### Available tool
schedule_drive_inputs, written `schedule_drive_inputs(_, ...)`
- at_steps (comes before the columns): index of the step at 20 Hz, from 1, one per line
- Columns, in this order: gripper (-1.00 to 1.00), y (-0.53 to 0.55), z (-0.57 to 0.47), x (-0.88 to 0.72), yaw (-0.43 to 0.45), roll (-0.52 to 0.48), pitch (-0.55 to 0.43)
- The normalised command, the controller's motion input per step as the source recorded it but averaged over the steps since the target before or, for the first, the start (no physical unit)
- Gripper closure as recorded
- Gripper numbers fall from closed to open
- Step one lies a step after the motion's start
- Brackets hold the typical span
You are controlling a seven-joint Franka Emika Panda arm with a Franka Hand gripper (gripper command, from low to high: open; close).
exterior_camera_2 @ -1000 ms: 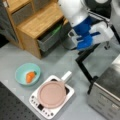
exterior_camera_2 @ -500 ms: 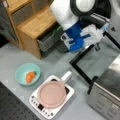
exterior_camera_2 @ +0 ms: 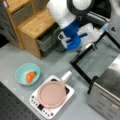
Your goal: Open the microwave oven door. Pull out the microwave oven tray. Pick up the bowl. Place the bowl on the microwave tray.
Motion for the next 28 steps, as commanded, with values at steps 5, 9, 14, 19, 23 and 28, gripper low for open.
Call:
schedule_drive_inputs(5,-1.0,-0.45,-0.01,0.25,0.225,-0.144,0.003)
schedule_drive_inputs(9,-1.0,-0.32,-0.03,0.22,0.235,-0.064,0.039)
schedule_drive_inputs(14,-1.0,-0.1,0.04,0.1,0.114,-0.005,0.072)
schedule_drive_inputs(19,-1.0,0.26,0.23,-0.06,0.015,-0.041,0.086)
schedule_drive_inputs(23,-1.0,0.6,0.34,-0.25,0.04,-0.011,-0.005)
schedule_drive_inputs(28,-1.0,0.55,0.21,-0.27,-0.001,0.082,-0.049)
